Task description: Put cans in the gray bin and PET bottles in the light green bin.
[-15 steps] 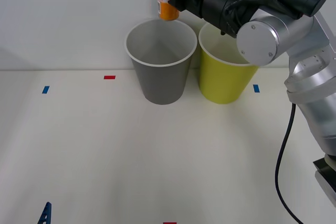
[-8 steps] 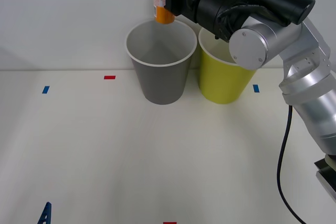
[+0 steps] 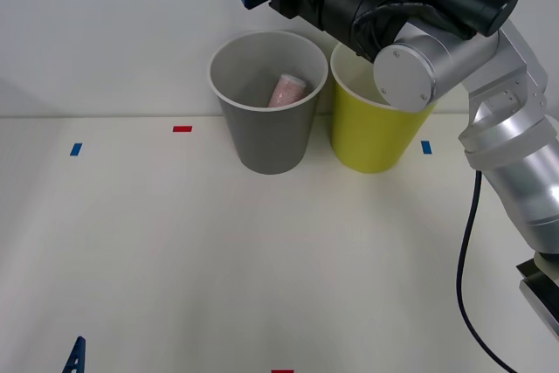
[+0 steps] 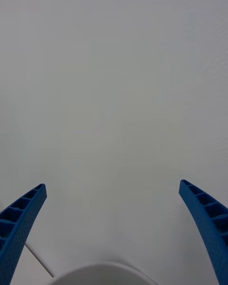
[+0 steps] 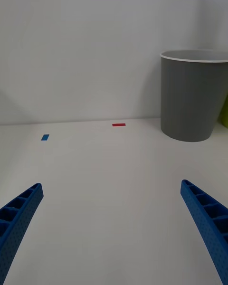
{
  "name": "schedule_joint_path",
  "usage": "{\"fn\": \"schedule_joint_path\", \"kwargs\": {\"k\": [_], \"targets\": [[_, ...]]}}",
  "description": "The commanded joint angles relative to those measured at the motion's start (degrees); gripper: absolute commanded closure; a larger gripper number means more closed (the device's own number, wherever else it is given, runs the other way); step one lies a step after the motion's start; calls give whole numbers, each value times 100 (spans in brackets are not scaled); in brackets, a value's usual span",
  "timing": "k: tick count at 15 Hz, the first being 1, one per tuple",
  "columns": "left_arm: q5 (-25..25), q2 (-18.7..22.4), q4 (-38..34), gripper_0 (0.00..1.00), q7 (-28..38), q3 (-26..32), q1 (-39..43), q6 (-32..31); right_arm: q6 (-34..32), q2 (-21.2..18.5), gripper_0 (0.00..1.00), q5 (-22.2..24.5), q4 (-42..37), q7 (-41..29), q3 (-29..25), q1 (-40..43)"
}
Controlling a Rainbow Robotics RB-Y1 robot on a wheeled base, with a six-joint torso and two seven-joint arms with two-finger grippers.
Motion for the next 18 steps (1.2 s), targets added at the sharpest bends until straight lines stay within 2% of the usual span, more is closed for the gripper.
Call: {"fn": "schedule_joint_path", "kwargs": {"k": [1, 4, 6, 10, 18], "targets": [[0, 0, 0, 0, 0, 0, 0, 0, 0, -3, 0, 11, -5, 36, 0, -13], [0, 0, 0, 0, 0, 0, 0, 0, 0, -47, 0, 99, -58, 62, -71, 39], [0, 0, 0, 0, 0, 0, 0, 0, 0, -74, 0, 319, -462, 36, -422, 479], [0, 0, 0, 0, 0, 0, 0, 0, 9, -214, 0, 389, -1367, -69, -985, 1428], [0, 0, 0, 0, 0, 0, 0, 0, -88, -627, 0, 372, -2888, -263, -1538, 3247]]}}
